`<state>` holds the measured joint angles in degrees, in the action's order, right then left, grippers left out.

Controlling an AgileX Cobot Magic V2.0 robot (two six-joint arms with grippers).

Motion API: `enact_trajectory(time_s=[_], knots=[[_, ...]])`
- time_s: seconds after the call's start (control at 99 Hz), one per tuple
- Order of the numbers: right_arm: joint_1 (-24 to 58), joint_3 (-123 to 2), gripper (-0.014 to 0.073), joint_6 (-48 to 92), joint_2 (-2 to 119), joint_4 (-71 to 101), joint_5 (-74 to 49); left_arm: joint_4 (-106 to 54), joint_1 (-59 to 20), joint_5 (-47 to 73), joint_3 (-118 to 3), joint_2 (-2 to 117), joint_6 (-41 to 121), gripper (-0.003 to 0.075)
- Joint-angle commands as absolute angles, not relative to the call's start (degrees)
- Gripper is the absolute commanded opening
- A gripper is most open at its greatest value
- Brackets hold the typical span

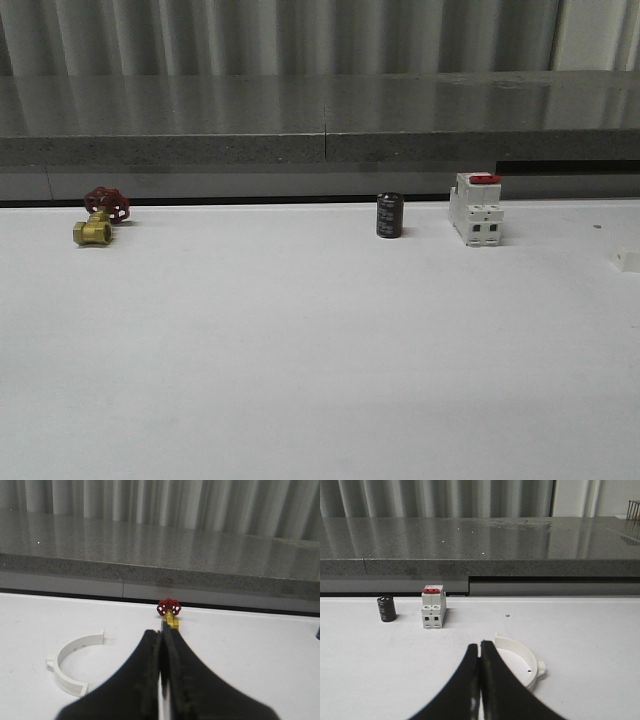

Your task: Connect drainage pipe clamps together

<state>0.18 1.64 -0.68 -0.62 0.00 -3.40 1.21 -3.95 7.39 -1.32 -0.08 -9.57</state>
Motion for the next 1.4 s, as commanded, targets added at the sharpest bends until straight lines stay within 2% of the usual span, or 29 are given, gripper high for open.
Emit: enact_trajectory(time_s=[0.0, 0.404, 0.555, 0.798, 0.848, 0.919, 1.04, 1.111, 1.161, 1.393], knots=[[-0.2, 0.5, -0.0067, -0.5, -1.4, 0.0, 1.4, -0.8, -3.7, 5.4, -6.1, 2.5, -9.7, -0.002], [-0.2, 0.5, -0.0067, -0.5, -1.4, 0.0, 1.4, 0.9, -3.7, 33.2, -34.7, 28.7, -9.7, -0.002], [-0.2, 0.5, -0.0067, -0.5, -1.4, 0.0, 1.4, 1.2, -3.7, 36.6, -40.2, 36.5, -9.7, -0.002], [-0.2, 0.5, -0.0067, -0.5, -1.4, 0.0, 1.4, 3.3, -3.7, 36.7, -40.5, 42.4, -9.5, -0.0015], [-0.2, 0.5, -0.0067, -0.5, -1.4, 0.0, 1.4, 3.3, -3.8, 36.7, -40.5, 42.8, -9.5, 0.0015], [-0.2, 0.5, -0.0067, -0.5, -1.4, 0.0, 1.4, 3.3, -3.8, 36.9, -40.5, 43.4, -9.5, 0.012], [-0.2, 0.5, -0.0067, -0.5, -1.4, 0.0, 1.4, 3.3, -3.8, 37.1, -40.5, 43.5, -9.5, 0.0435], [-0.2, 0.5, -0.0067, -0.5, -1.4, 0.0, 1.4, 2.7, -3.8, 36.6, -40.5, 43.5, -9.5, 0.0553], [-0.2, 0.5, -0.0067, -0.5, -1.4, 0.0, 1.4, 2.3, -3.8, 36.3, -40.5, 43.5, -9.5, 0.0578], [-0.2, 0.5, -0.0067, -0.5, -1.4, 0.0, 1.4, 2.2, -3.7, 37.3, -44.1, 49.3, -9.7, 0.0575]])
